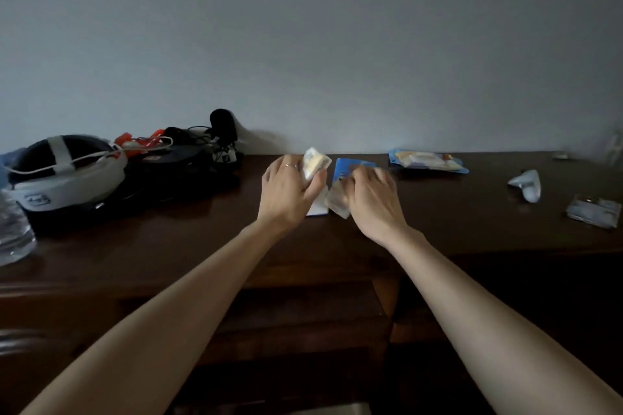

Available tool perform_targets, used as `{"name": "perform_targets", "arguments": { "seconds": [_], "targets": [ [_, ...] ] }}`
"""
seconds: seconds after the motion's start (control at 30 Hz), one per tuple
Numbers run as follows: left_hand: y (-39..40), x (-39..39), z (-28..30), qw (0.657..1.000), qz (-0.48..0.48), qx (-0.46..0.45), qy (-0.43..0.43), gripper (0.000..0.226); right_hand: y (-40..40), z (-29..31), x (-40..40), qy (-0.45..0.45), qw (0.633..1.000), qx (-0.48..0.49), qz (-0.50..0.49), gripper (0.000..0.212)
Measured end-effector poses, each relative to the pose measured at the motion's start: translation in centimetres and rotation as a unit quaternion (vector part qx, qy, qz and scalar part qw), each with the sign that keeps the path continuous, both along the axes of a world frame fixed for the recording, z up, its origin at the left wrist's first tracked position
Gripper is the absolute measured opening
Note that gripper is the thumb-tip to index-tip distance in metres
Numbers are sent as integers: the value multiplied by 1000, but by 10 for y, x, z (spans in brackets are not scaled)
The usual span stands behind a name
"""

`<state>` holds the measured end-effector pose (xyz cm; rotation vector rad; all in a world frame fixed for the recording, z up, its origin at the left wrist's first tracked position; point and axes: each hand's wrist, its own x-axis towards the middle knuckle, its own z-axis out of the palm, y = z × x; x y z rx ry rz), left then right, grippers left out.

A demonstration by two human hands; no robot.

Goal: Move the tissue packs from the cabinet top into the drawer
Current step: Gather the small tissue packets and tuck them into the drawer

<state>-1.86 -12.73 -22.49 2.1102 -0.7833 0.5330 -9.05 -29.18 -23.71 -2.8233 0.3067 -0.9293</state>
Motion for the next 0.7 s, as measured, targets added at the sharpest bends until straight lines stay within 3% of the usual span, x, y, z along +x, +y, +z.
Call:
{"name": "perform_targets", "arguments": {
  "seconds": [0.1,0.2,0.27,0.33,0.4,0.5,0.57,0.7],
  "targets": [
    [28,-63,-15,993,-43,-110,2,46,36,-11,-49,-130,984,100,68,32],
    [65,-118,-59,988,-40,-150,18,51,75,-46,-102,-170,950,241,107,29],
    [90,-148,-101,977,-55,-177,103,56,97,-86,-134,-165,925,319,125,31],
    [108,-171,-151,946,-80,-200,241,62,114,-133,-157,-112,907,387,124,28],
    [124,-187,-205,883,-48,-207,419,70,129,-181,-170,-18,881,462,98,24],
    [151,-199,-283,736,47,-255,626,60,143,-253,-177,100,811,575,50,26],
    [166,-202,-320,666,86,-263,693,50,148,-298,-178,167,786,594,38,30],
    [182,-188,-353,583,163,-309,734,32,156,-365,-170,308,716,620,84,25]
  ]
}}
